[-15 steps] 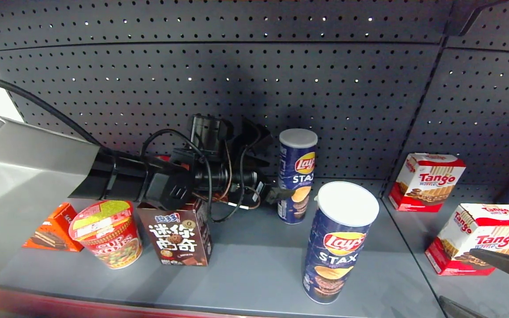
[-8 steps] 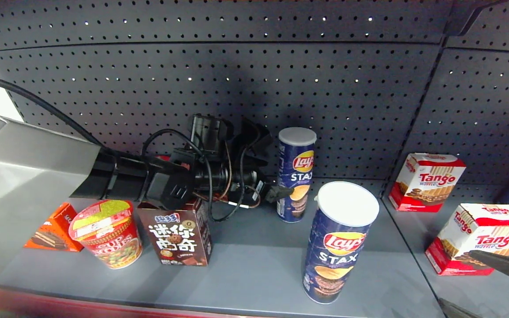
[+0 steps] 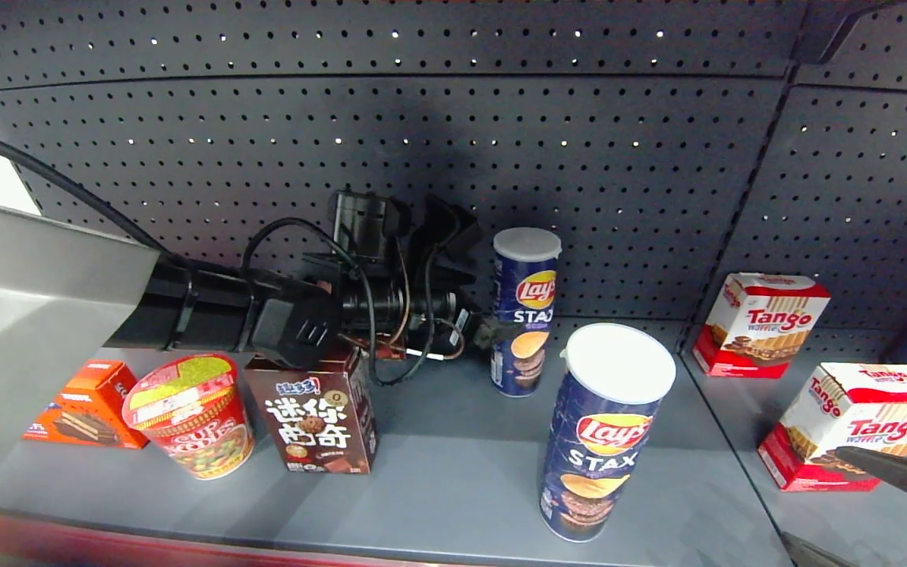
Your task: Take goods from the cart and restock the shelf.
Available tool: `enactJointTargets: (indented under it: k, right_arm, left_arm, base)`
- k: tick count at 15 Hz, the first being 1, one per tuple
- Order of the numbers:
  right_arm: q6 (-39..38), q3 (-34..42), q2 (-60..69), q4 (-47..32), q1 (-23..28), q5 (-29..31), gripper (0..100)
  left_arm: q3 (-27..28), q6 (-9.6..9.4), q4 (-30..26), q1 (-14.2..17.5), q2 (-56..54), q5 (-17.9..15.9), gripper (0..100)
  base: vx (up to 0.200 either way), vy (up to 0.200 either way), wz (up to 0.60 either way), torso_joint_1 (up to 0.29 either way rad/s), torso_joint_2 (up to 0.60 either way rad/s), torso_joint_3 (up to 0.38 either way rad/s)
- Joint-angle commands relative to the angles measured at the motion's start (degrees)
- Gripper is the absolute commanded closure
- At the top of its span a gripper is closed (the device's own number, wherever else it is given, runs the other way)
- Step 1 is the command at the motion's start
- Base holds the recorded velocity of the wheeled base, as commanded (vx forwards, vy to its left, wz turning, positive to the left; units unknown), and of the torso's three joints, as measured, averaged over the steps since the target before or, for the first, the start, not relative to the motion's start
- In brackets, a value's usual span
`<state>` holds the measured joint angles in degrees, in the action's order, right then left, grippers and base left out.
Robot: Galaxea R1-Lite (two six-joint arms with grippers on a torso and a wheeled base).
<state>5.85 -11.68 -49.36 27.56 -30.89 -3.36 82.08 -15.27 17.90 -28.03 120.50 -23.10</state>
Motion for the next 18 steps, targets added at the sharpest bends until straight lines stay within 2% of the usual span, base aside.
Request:
enactJointTargets:
  k: [1, 4, 9, 14, 16, 18]
  right_arm:
    - [0.04, -0.01, -0.03, 0.03, -0.05, -0.06, 0]
    - [0.04, -0.01, -0.03, 0.03, -0.05, -0.15, 0]
    - [0.04, -0.89, -4.17, 0.56, -0.40, -0.41, 0]
    - [-0.05, -2.56, -7.86, 1.18, -2.60, -0.33, 0]
    - [-0.14, -2.47, -7.59, 1.18, -2.60, -0.24, 0]
    - [-0.05, -2.56, -7.59, 1.18, -2.60, -0.15, 0]
  left_arm:
    - [-0.52, -0.11, 0.03, -0.19, -1.68, -0.01, 0]
    - [-1.04, -0.37, -0.05, -0.27, -3.61, -0.01, 0]
    - [-6.76, -0.55, 0.82, -0.36, -11.08, -0.01, 0]
    - [-12.29, -0.63, 0.39, -0.10, -17.76, 2.01, 0]
    - [-12.29, -0.81, 0.21, -0.19, -17.76, 4.73, 0]
    - [-12.21, -2.74, -0.05, -0.63, -17.76, 7.98, 0]
  base:
    - [0.000, 0.000, 0.00, 0.000, 0.00, 0.000]
    - [0.000, 0.000, 0.00, 0.000, 0.00, 0.000]
    - [0.000, 0.000, 0.00, 0.000, 0.00, 0.000]
    - [0.000, 0.000, 0.00, 0.000, 0.00, 0.000]
    - [0.000, 0.000, 0.00, 0.000, 0.00, 0.000]
    - [0.000, 0.000, 0.00, 0.000, 0.00, 0.000]
